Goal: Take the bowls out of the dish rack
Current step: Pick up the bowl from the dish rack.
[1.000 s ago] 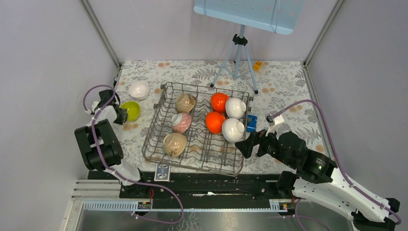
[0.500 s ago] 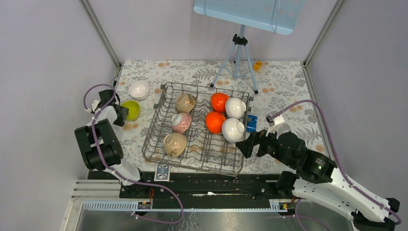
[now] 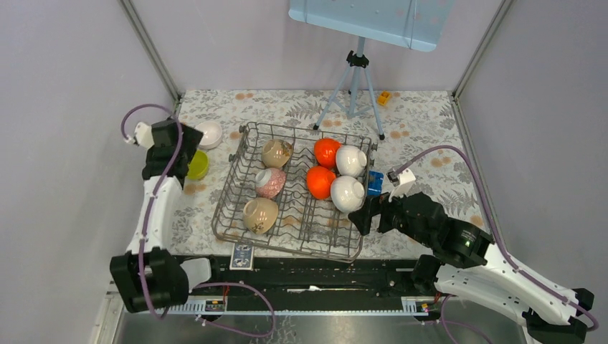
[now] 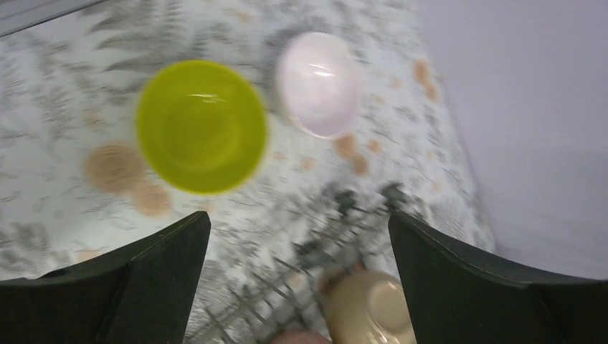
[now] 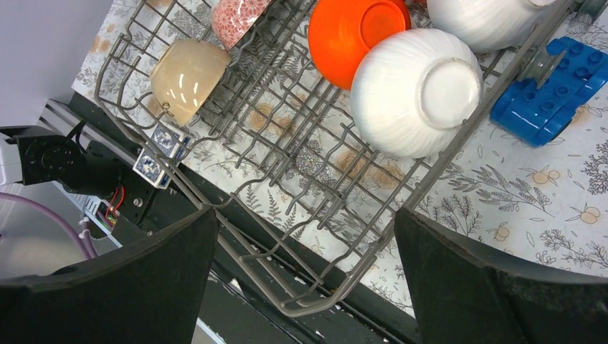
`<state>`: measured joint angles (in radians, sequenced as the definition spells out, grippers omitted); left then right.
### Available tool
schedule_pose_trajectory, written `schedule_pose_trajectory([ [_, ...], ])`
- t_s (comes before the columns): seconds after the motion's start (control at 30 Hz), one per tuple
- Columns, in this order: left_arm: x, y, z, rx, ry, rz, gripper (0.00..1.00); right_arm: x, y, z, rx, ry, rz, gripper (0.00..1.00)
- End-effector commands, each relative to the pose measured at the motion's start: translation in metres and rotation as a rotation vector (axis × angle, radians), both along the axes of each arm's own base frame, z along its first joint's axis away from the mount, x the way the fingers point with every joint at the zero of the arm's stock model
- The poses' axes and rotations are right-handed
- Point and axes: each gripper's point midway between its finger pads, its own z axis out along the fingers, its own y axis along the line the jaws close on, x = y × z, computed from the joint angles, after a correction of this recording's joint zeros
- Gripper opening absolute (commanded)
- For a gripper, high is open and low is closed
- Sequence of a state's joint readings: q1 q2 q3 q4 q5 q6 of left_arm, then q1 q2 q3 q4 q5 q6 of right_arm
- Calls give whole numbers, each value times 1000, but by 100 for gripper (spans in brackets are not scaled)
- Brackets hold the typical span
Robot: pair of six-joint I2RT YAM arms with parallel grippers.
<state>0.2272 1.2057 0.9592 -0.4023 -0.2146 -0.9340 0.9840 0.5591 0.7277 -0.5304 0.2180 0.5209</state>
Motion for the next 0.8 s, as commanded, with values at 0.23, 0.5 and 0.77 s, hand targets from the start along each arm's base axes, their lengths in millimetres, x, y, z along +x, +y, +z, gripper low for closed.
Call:
schedule_pose_trajectory([
  [0.23, -16, -211, 109, 303, -285, -664, 99, 29, 2, 15, -26, -79, -105, 100],
  [0.5, -90, -285, 78, 269, -252, -1006, 98, 28, 28, 1, -58, 4, -40, 100],
  [0.77, -139, -284, 31, 188, -150, -1151, 97, 32, 41, -16, 73, -2, -58, 98],
])
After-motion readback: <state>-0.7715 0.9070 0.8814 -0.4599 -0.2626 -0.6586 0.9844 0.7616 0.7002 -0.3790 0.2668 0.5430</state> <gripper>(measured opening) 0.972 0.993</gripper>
